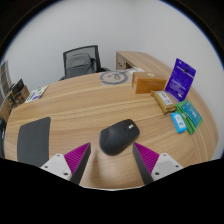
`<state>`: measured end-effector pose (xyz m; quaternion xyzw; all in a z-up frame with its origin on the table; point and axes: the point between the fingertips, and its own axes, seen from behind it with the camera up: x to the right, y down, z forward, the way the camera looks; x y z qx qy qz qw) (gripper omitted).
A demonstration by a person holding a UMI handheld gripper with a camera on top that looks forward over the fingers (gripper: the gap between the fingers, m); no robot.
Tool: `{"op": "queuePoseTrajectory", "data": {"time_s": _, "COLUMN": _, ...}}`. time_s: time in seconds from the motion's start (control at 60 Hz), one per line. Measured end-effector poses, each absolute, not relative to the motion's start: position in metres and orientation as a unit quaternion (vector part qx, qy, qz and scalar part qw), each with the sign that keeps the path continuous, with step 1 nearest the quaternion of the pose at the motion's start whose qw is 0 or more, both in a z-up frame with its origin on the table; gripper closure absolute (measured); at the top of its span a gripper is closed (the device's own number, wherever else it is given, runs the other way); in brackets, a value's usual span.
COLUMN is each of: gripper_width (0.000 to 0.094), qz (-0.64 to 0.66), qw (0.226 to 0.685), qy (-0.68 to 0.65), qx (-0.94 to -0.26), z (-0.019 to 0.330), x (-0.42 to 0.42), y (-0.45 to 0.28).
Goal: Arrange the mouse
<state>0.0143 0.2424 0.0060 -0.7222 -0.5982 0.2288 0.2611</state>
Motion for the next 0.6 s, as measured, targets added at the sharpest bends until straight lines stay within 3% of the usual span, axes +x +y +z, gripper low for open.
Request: {"op": "queuePoseTrajectory", "data": {"time_s": 0.6, "gripper_width": 0.007, "qz": 0.212, "qw": 0.258, "qy": -0.601, "qx": -0.726, "z": -0.014, "x": -0.056, "y": 0.258}}
